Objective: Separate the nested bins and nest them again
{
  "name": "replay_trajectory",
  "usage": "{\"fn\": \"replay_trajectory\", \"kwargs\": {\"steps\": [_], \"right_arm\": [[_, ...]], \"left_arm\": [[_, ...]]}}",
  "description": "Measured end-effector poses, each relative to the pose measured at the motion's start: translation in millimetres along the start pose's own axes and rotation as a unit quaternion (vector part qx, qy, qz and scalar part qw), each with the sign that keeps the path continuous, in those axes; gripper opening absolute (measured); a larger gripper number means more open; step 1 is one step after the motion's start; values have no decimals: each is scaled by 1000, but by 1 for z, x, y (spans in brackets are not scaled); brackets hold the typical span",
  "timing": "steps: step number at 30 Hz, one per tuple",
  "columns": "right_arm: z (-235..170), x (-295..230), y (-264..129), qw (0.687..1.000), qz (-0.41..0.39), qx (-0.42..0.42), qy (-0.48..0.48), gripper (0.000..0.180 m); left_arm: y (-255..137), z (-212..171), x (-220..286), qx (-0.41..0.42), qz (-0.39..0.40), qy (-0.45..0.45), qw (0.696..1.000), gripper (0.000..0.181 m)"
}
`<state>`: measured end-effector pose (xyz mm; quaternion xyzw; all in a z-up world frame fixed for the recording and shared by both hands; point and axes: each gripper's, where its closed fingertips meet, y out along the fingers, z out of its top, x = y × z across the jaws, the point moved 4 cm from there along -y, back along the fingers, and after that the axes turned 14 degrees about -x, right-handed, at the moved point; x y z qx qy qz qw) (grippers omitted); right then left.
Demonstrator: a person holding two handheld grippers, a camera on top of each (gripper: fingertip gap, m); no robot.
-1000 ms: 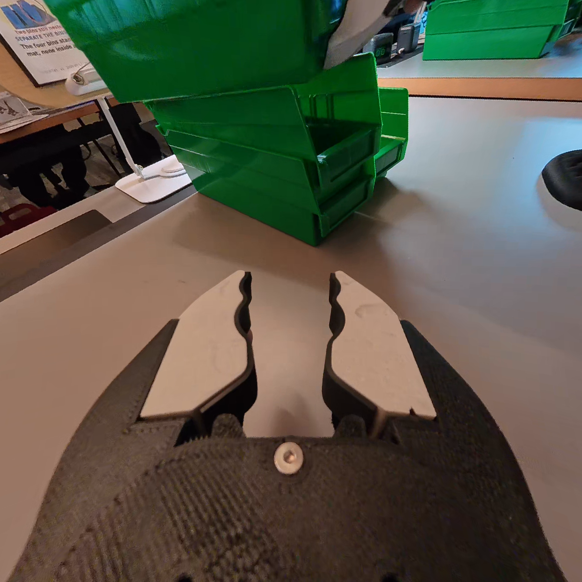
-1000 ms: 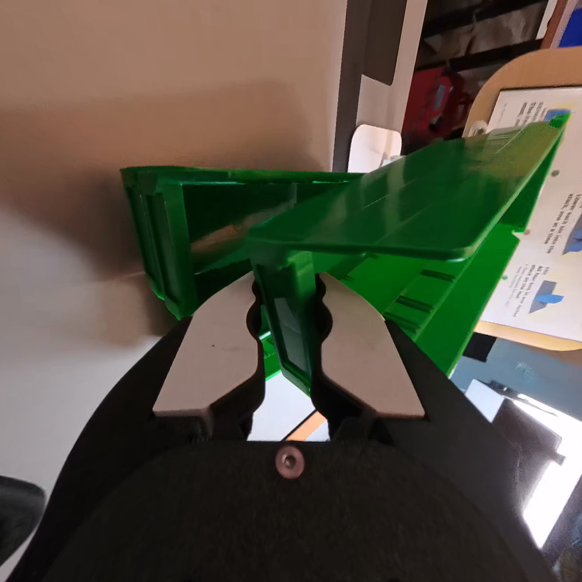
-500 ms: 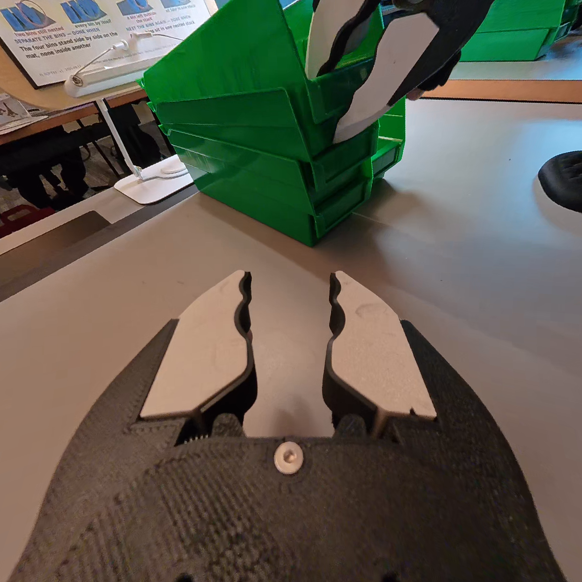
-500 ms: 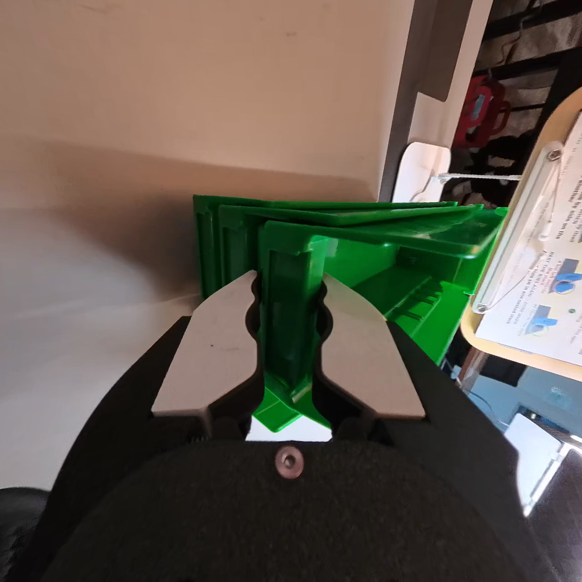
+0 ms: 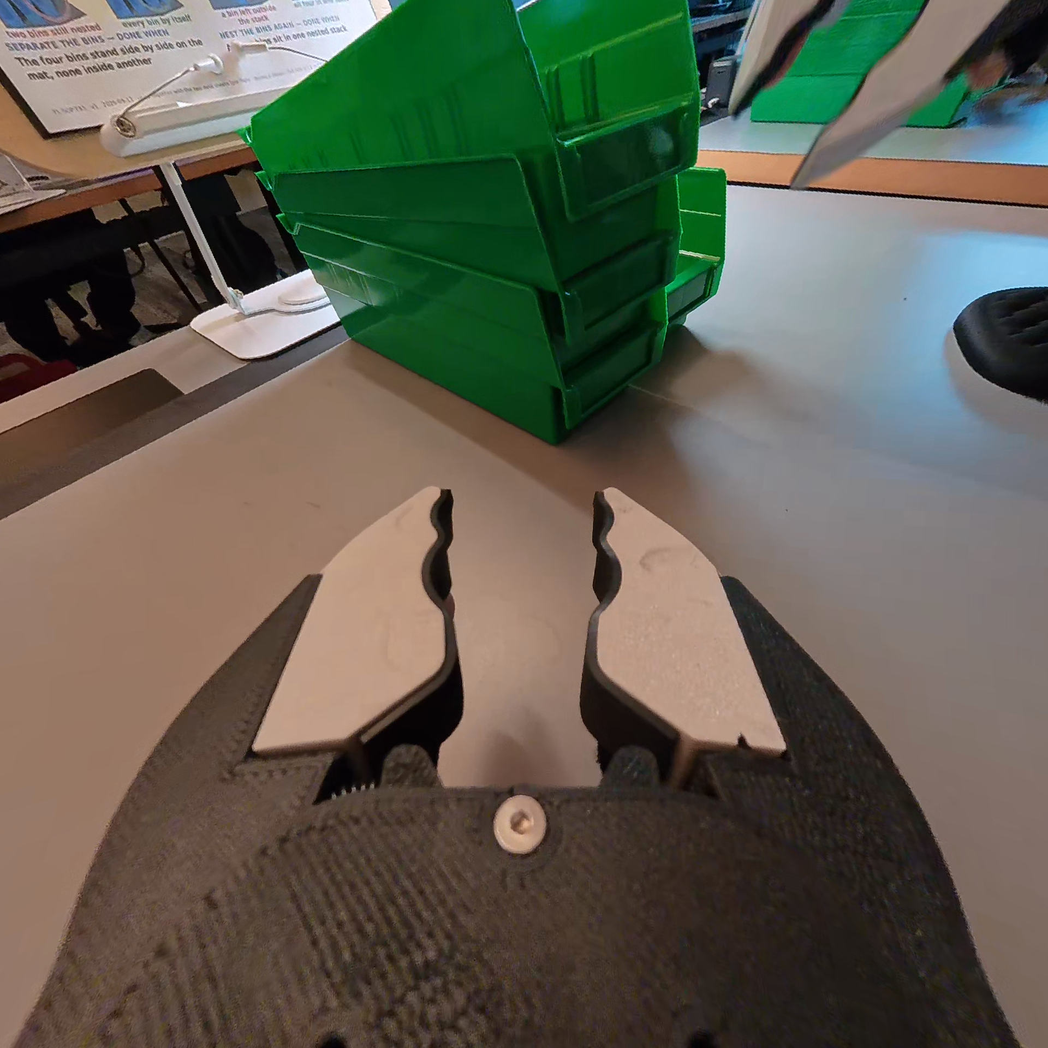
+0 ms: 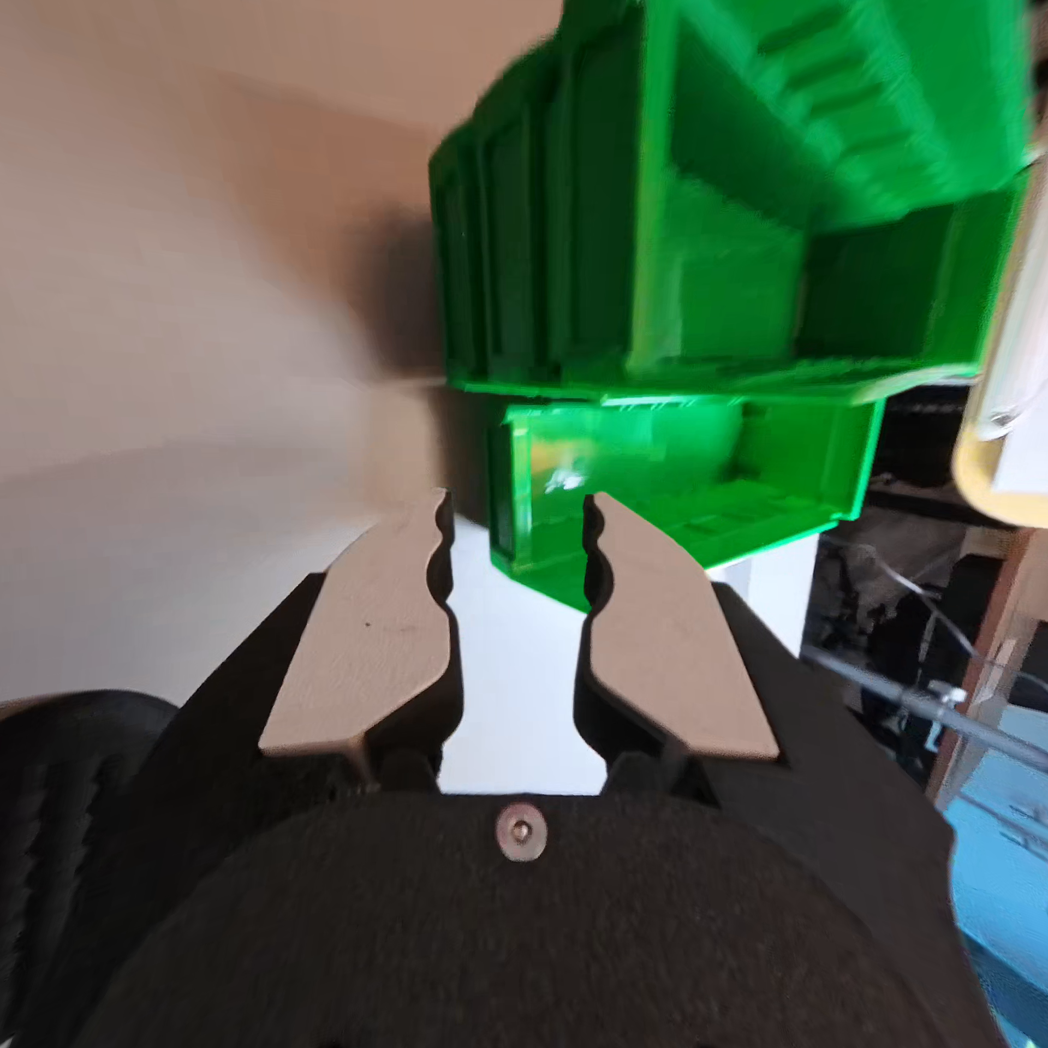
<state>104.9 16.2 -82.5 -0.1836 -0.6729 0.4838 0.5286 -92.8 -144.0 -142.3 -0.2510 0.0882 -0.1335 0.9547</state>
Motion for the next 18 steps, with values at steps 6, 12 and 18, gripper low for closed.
{"fn": "replay_trajectory", "kwargs": {"steps": [6, 12, 18], "right_arm": [[-15, -13, 78, 999, 13, -37, 2, 53], [-13, -5, 121, 998, -22, -53, 19, 49], [-20, -4, 118, 997, -48, -65, 15, 30]], "left_arm": [[2, -2, -1, -5, -6, -12, 1000, 48], [2, -2, -2, -5, -6, -14, 1000, 47], [1, -2, -1, -4, -5, -8, 1000, 47]]}}
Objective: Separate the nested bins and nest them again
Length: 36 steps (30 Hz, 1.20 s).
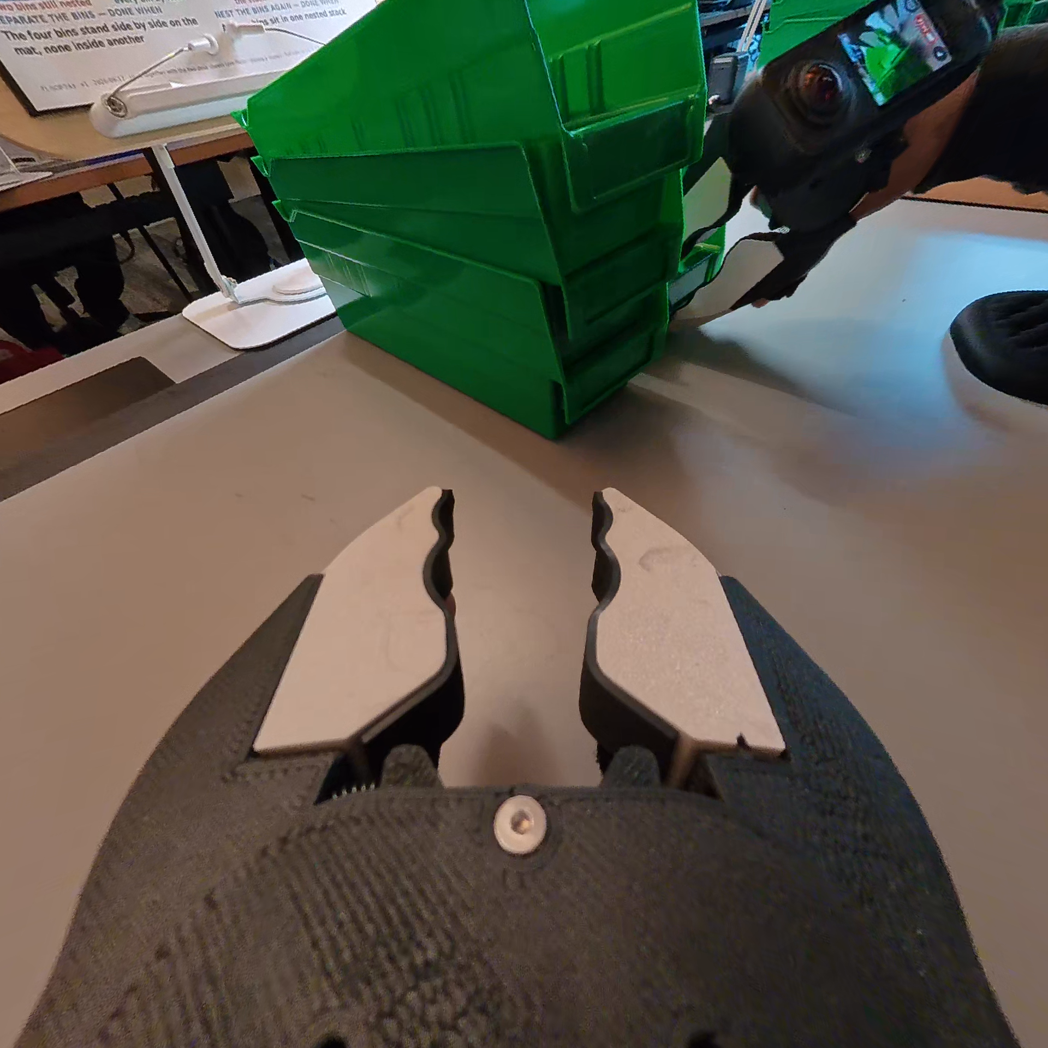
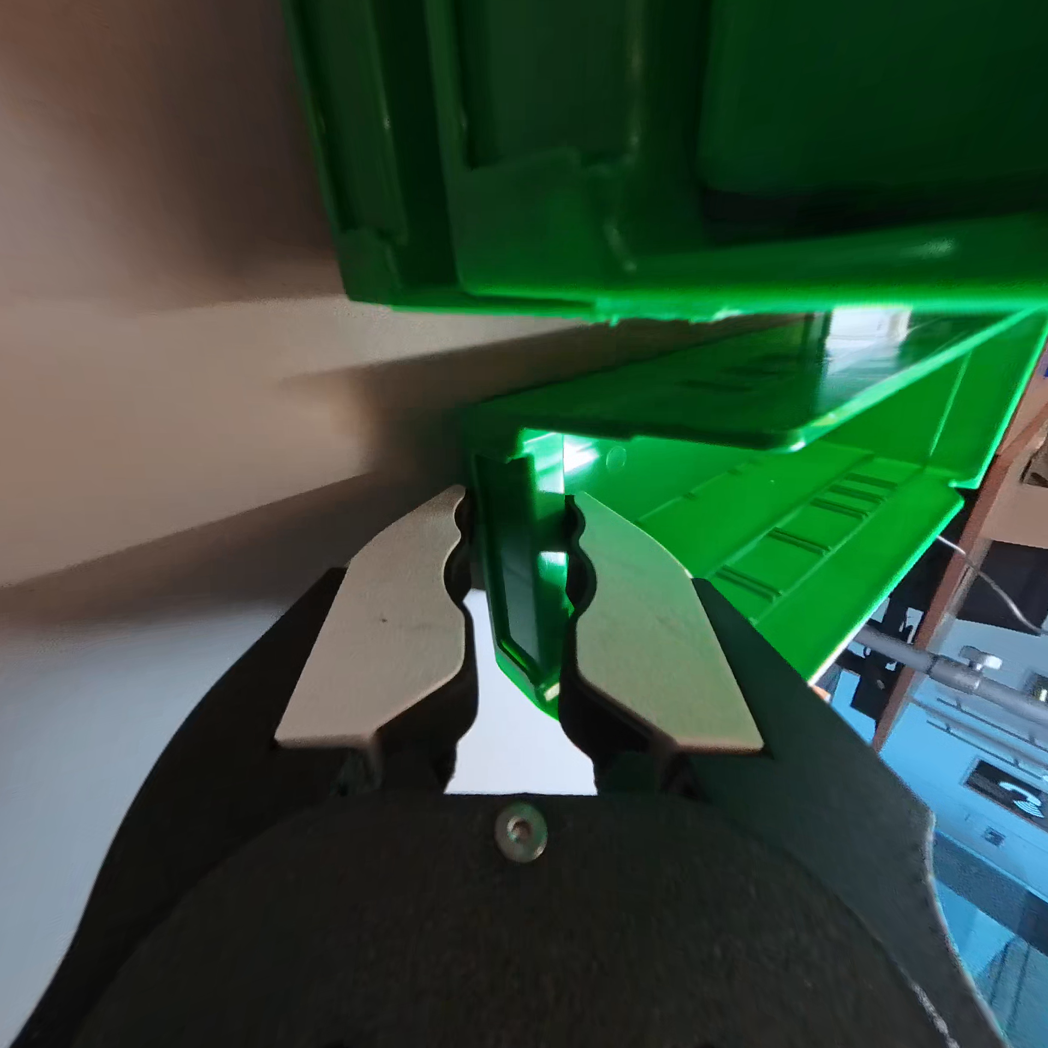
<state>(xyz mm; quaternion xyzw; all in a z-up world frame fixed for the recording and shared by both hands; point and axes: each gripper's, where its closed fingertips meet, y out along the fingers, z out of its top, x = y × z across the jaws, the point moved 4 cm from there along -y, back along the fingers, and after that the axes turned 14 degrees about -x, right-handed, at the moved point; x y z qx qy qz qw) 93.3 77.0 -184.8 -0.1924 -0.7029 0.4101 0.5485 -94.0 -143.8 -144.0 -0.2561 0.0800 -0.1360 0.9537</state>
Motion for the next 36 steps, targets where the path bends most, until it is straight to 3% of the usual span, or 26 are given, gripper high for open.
{"fn": "replay_trajectory", "kwargs": {"steps": [7, 12, 17, 19, 23, 29, 36], "right_arm": [[-11, 13, -47, 1000, 2, 22, 21, 30], [-20, 51, -100, 998, -54, 19, 2, 32], [-1, 99, -172, 992, -120, 43, -10, 27], [13, 107, -190, 993, -102, 61, -9, 26], [25, 137, -205, 982, -188, 25, -24, 12], [25, 150, -209, 987, -161, 25, -2, 8], [16, 121, -221, 991, -114, 73, 3, 11]], "left_arm": [[1, 0, -1, -2, -2, -5, 1000, 47], [0, 0, -2, 2, -2, -8, 1000, 47], [0, 1, -1, 1, -2, -6, 1000, 47], [-2, 1, 0, 3, -1, -4, 1000, 47], [-5, 3, -1, 9, 2, -2, 1000, 46], [-4, 3, 0, 8, -3, -1, 1000, 46], [-3, 1, 1, 4, -2, 0, 1000, 46]]}}
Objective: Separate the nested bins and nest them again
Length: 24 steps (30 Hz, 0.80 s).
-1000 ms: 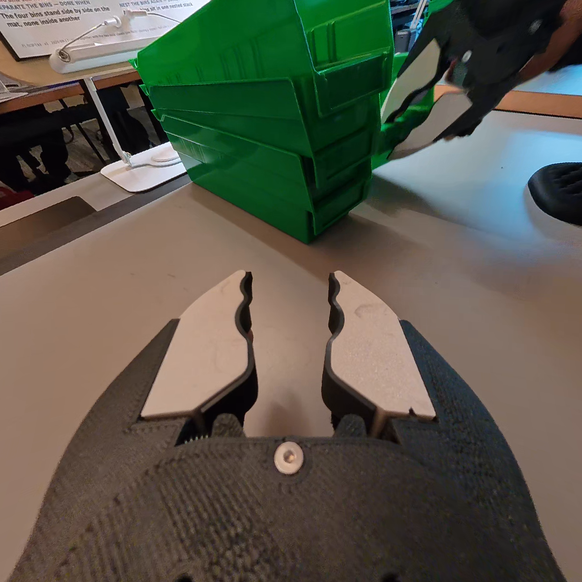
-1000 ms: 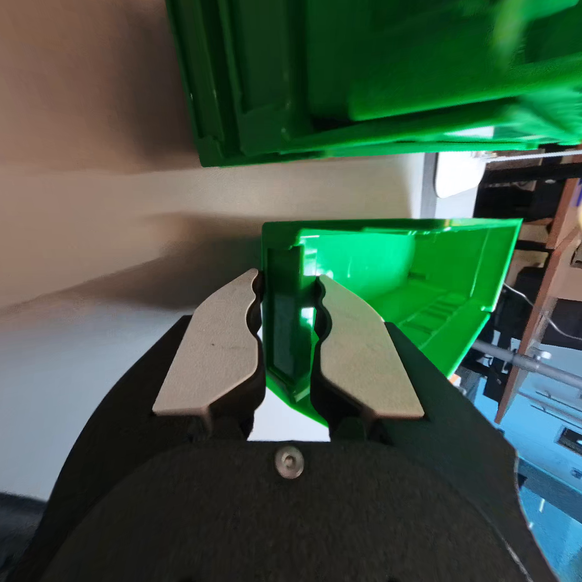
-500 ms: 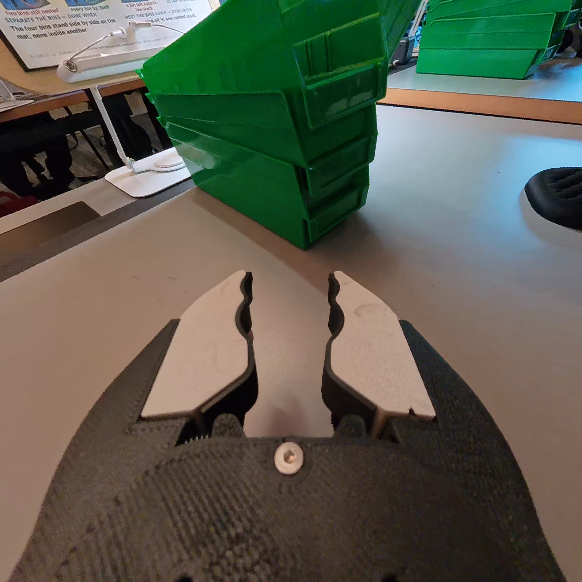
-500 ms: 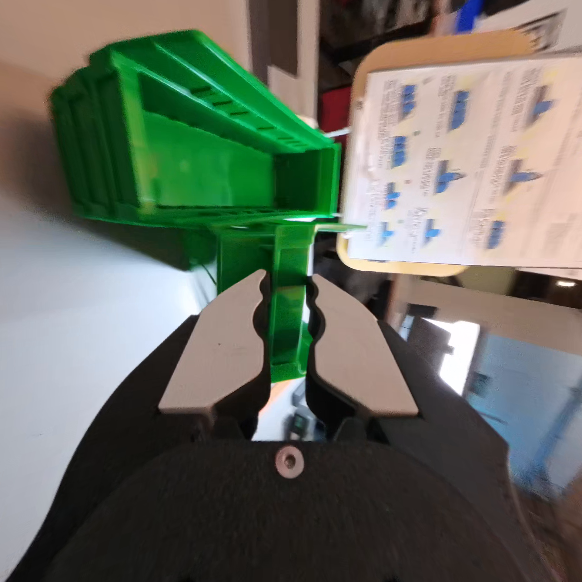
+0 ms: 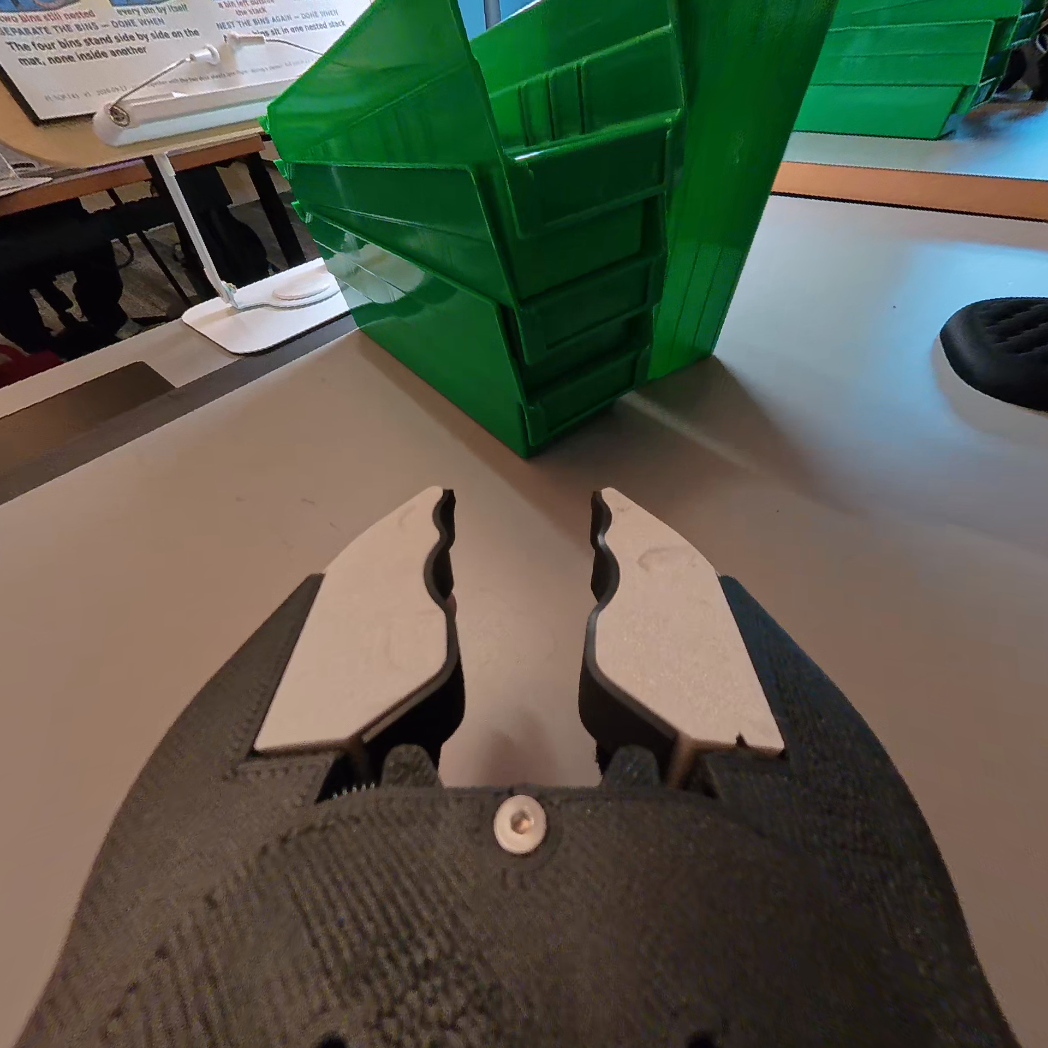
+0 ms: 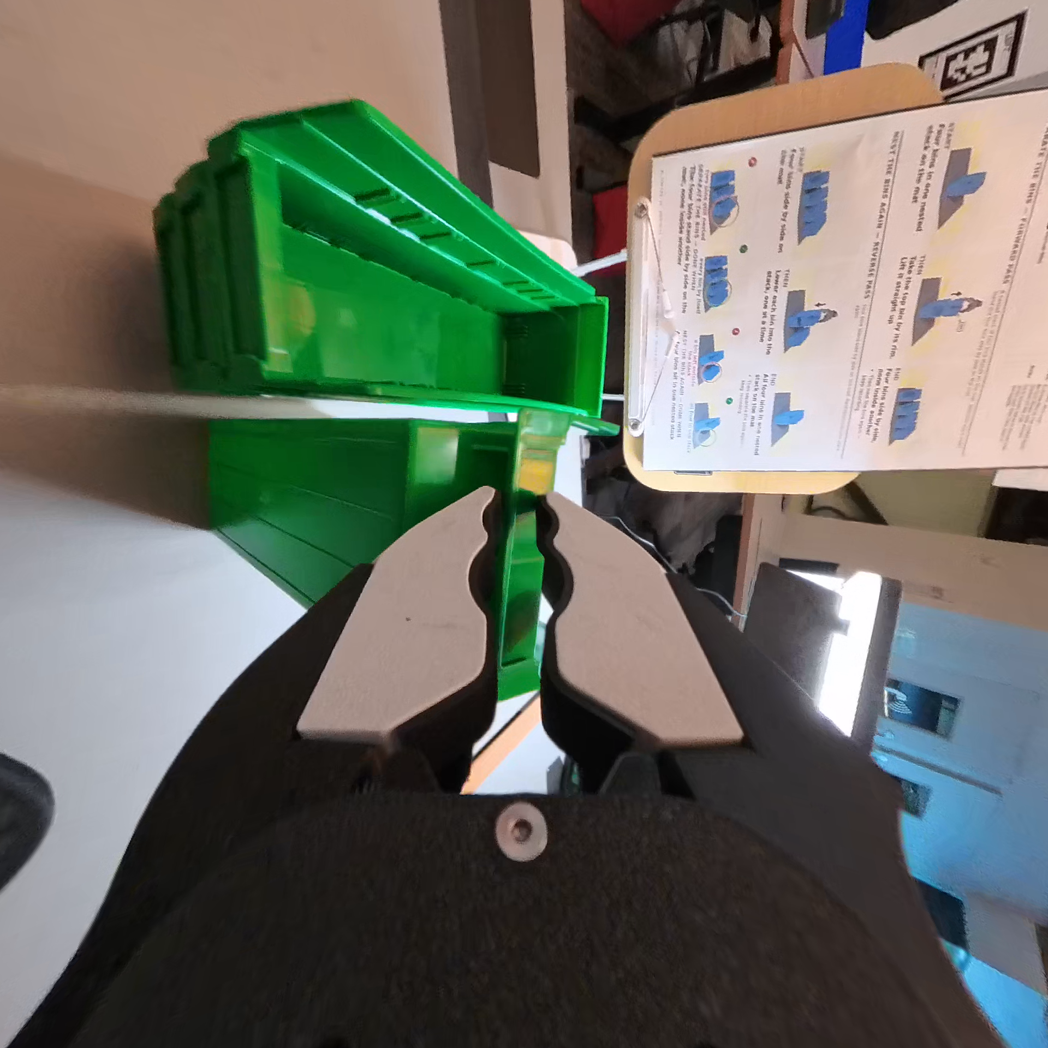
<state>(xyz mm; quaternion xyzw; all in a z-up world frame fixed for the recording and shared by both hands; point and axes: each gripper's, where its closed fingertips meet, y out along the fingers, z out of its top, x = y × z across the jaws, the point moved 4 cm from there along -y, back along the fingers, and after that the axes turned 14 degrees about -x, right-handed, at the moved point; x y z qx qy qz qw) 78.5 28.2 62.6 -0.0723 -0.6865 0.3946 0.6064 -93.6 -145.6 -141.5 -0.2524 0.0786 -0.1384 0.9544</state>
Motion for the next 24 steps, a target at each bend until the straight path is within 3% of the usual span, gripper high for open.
{"fn": "replay_trajectory", "kwargs": {"steps": [7, 13, 21, 24], "right_arm": [[-7, -50, -50, 995, -7, 100, 9, 12], [-26, -123, -83, 992, -76, 99, -35, 12], [-43, -208, -29, 993, -95, 57, -44, 14], [-47, -213, 2, 995, -74, 61, -15, 0]], "left_arm": [[1, -1, 0, -3, 0, -1, 1000, 46], [1, -1, 1, -4, 3, 2, 1000, 46], [5, -3, 1, -11, 3, 3, 1000, 46], [4, -2, 1, -9, 3, -1, 1000, 46]]}}
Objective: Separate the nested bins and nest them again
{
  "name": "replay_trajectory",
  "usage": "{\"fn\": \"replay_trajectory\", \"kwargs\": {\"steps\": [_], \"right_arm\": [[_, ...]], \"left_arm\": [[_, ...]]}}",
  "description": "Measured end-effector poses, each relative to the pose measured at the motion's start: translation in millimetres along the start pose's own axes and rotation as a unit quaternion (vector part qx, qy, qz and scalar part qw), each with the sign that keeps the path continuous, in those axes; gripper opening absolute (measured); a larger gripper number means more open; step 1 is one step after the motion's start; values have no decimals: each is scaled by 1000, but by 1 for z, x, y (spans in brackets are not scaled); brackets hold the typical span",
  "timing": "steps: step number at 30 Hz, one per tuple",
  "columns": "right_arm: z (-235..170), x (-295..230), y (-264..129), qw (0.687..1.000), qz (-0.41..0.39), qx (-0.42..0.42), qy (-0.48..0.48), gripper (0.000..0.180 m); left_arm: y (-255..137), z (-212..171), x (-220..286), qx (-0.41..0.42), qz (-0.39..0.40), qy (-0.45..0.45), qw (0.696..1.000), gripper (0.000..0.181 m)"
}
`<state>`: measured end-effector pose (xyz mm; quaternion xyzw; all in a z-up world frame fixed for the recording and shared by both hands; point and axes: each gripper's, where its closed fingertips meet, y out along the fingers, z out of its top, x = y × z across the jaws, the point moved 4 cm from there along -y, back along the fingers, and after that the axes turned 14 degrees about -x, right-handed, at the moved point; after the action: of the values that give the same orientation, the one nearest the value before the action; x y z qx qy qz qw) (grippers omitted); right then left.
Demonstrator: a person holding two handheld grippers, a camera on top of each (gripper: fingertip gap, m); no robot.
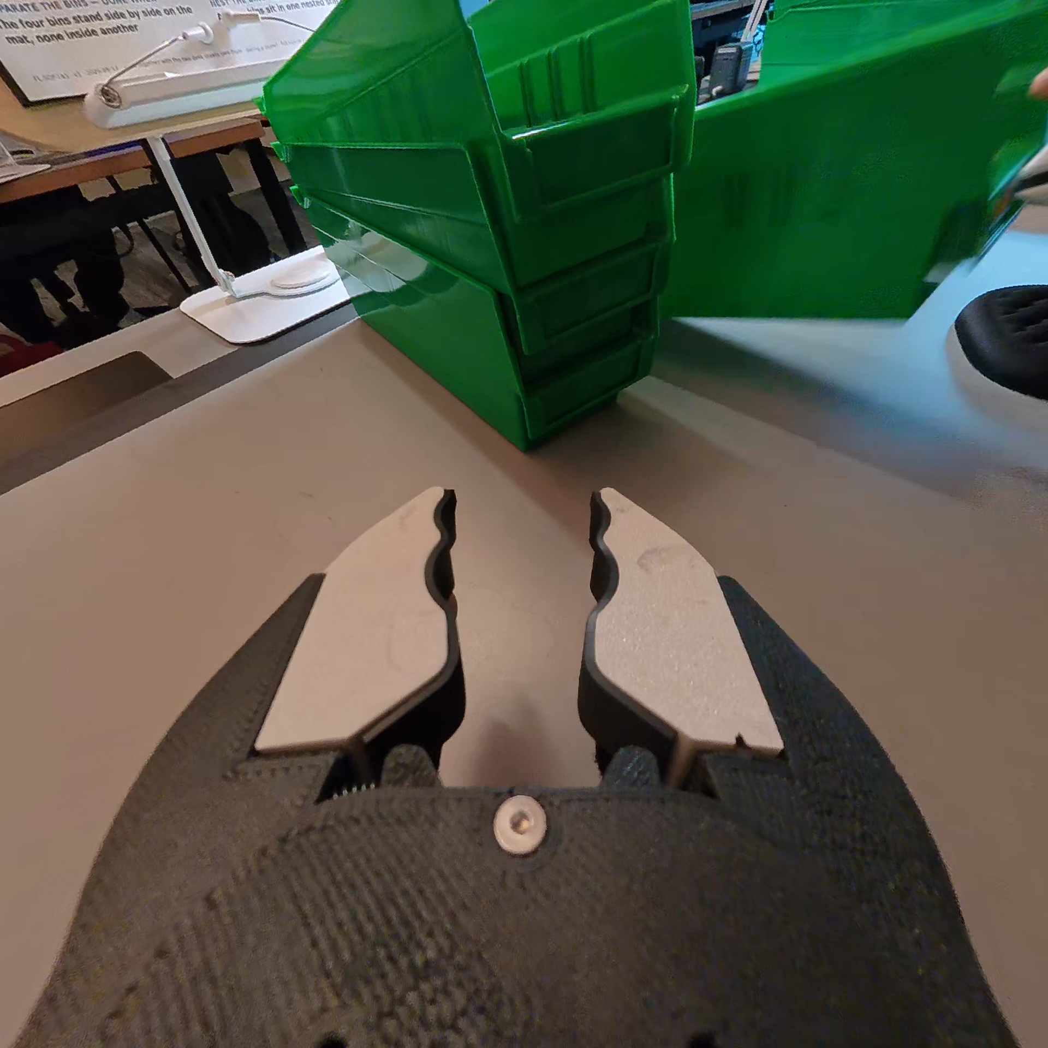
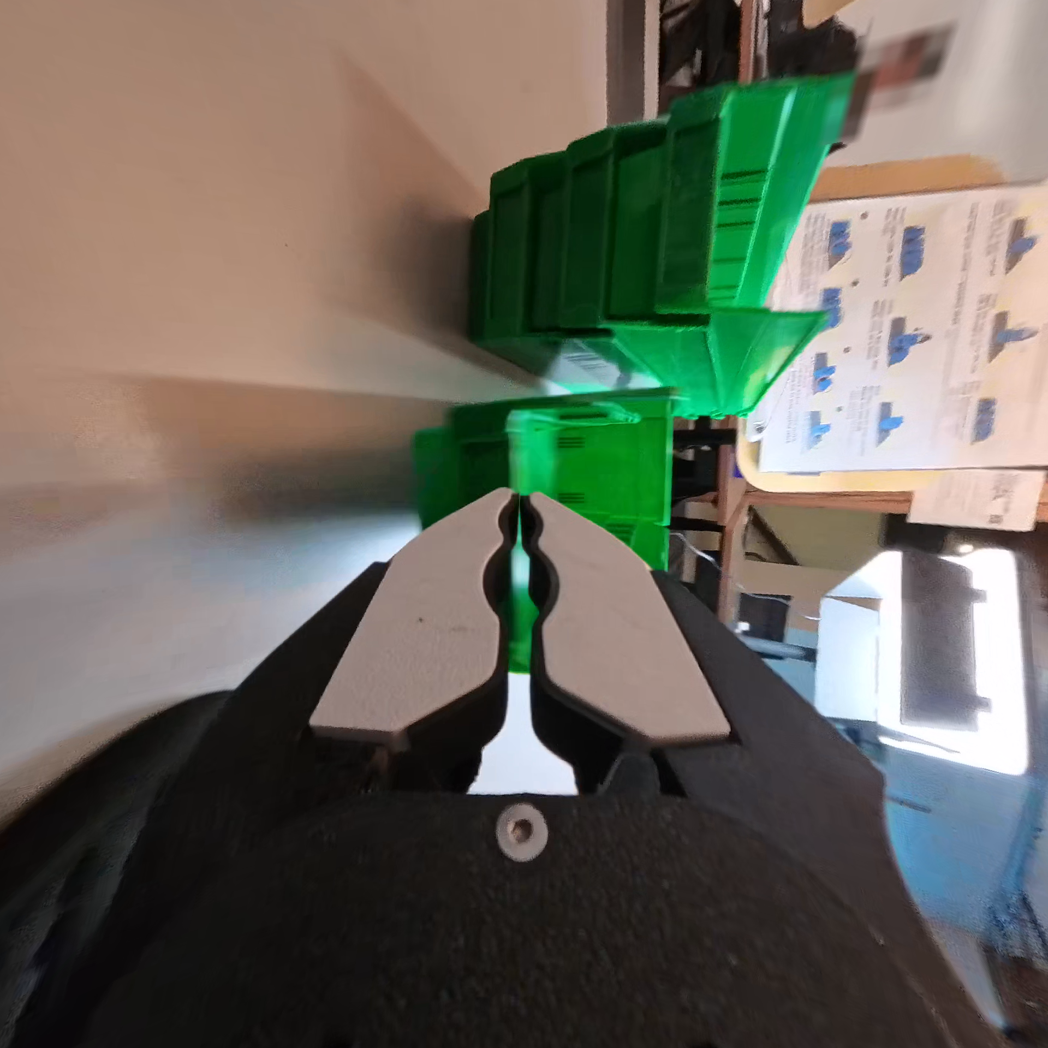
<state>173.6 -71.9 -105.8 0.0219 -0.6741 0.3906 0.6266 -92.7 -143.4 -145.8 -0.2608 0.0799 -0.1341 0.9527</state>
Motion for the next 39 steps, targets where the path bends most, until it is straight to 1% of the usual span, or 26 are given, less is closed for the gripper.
{"fn": "replay_trajectory", "kwargs": {"steps": [2, 4, 7, 9, 11, 14, 16, 17, 18, 20, 24, 26, 28, 31, 34, 39], "right_arm": [[-10, -5, 22, 999, 28, -5, 21, 5], [-18, -13, 39, 997, 74, -3, 36, 11], [-19, -17, 47, 989, 131, 26, 65, 23], [-17, -18, 48, 986, 152, 27, 56, 29], [-13, -27, 49, 981, 191, 7, 30, 36], [-16, -43, 61, 967, 244, -69, -11, 54], [-21, -47, 76, 964, 241, -109, -40, 53], [-23, -49, 83, 960, 249, -122, -40, 49], [-22, -50, 88, 957, 257, -130, -29, 37], [-20, -48, 94, 953, 274, -129, -17, 28], [-26, -38, 103, 953, 270, -138, -26, 27], [-26, -23, 99, 956, 262, -131, -22, 27], [-26, 2, 93, 961, 244, -132, -18, 28], [-23, 43, 80, 962, 240, -128, 2, 28], [-17, 91, 69, 974, 189, -128, -5, 28], [24, 163, 44, 982, 166, -92, 14, 28]], "left_arm": [[1, 0, -1, -2, -3, -3, 1000, 46], [1, -1, -1, -3, -4, -4, 1000, 46], [1, -1, 0, -2, -4, -3, 1000, 46], [2, -1, 0, -4, -6, -2, 1000, 46], [2, -1, 1, -7, -6, 1, 1000, 46], [1, -1, 2, -3, -5, 5, 1000, 46], [0, 0, 2, -2, -5, 5, 1000, 46], [0, 0, 2, -1, -5, 5, 1000, 46], [0, 0, 1, -1, -5, 5, 1000, 46], [-1, 0, 1, 0, -7, 4, 1000, 46], [-1, 0, 1, 0, -9, 3, 1000, 45], [-1, 0, 1, -1, -9, 4, 1000, 45], [0, -1, 2, -2, -9, 4, 1000, 45], [0, 0, 1, -1, -7, 4, 1000, 46], [-2, 1, 1, 4, -4, 3, 1000, 46], [-2, 2, 1, 5, 5, 8, 1000, 48]]}}
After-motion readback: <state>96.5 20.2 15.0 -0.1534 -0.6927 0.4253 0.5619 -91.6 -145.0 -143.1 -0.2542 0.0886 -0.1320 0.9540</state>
